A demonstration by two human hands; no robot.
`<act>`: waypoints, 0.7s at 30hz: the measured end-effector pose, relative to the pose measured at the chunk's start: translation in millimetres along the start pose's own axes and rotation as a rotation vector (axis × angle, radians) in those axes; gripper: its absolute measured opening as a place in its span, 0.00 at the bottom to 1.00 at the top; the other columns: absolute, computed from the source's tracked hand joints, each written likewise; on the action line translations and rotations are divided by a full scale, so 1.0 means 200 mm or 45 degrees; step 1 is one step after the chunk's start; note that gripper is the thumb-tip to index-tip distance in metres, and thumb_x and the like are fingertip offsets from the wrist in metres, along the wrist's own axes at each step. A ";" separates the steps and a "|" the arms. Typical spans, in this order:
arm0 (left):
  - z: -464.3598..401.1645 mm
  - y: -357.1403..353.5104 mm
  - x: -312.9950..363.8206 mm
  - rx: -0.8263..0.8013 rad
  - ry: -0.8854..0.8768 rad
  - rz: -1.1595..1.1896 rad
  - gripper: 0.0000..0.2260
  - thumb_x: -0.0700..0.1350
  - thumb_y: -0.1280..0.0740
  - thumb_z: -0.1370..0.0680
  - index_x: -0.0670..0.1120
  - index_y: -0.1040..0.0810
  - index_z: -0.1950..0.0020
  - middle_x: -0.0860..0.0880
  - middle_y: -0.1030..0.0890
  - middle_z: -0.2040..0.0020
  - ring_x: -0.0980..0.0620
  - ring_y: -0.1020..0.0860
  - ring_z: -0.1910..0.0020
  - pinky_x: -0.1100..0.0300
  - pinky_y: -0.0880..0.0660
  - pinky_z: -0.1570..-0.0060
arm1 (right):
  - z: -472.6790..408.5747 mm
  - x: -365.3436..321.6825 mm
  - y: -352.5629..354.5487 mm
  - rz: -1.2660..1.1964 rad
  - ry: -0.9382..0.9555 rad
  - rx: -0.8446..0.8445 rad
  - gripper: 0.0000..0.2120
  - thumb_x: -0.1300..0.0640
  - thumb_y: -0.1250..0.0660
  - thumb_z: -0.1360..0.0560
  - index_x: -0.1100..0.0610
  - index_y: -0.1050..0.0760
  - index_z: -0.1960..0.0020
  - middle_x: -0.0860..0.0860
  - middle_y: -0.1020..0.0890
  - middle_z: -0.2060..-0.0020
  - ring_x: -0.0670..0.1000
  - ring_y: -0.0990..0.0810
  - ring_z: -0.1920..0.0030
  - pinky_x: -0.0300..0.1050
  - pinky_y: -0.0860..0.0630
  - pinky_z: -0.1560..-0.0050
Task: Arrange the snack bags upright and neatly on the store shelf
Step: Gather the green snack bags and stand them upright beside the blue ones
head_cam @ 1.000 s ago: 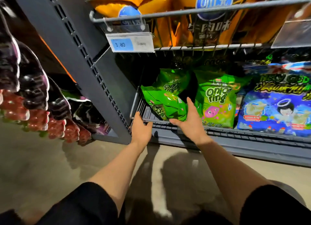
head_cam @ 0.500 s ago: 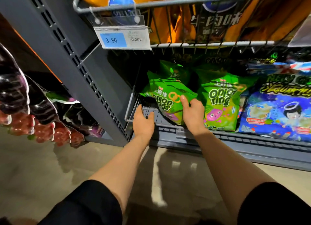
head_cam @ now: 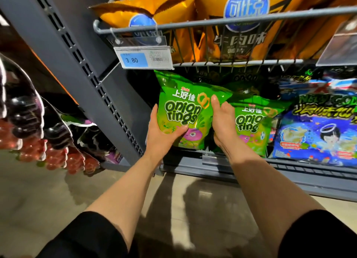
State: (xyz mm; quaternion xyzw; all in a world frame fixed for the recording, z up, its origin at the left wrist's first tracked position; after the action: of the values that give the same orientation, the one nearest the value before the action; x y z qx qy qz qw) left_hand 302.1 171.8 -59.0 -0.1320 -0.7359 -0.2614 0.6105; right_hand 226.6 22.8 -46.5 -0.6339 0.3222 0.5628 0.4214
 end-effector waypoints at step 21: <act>0.39 0.27 0.19 0.266 0.253 -0.537 0.38 0.68 0.24 0.46 0.65 0.31 0.39 0.58 0.18 0.47 0.52 0.20 0.45 0.49 0.24 0.41 | 0.20 0.03 0.04 0.100 -0.254 -0.325 0.19 0.43 0.43 0.23 0.51 0.37 0.68 0.49 0.35 0.71 0.47 0.37 0.70 0.44 0.42 0.67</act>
State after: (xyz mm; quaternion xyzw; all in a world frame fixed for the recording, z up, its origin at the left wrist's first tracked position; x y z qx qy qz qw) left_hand 255.6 254.1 -19.8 0.1147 -0.7065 -0.3172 0.6221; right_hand 201.9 55.3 -53.5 -0.6102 0.2292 0.6754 0.3450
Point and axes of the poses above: each hand's wrist, its own z-axis away from the middle knuckle, its own y-axis out of the back of the hand, x = y × z, the point moved 1 cm from there along -z, towards the middle knuckle
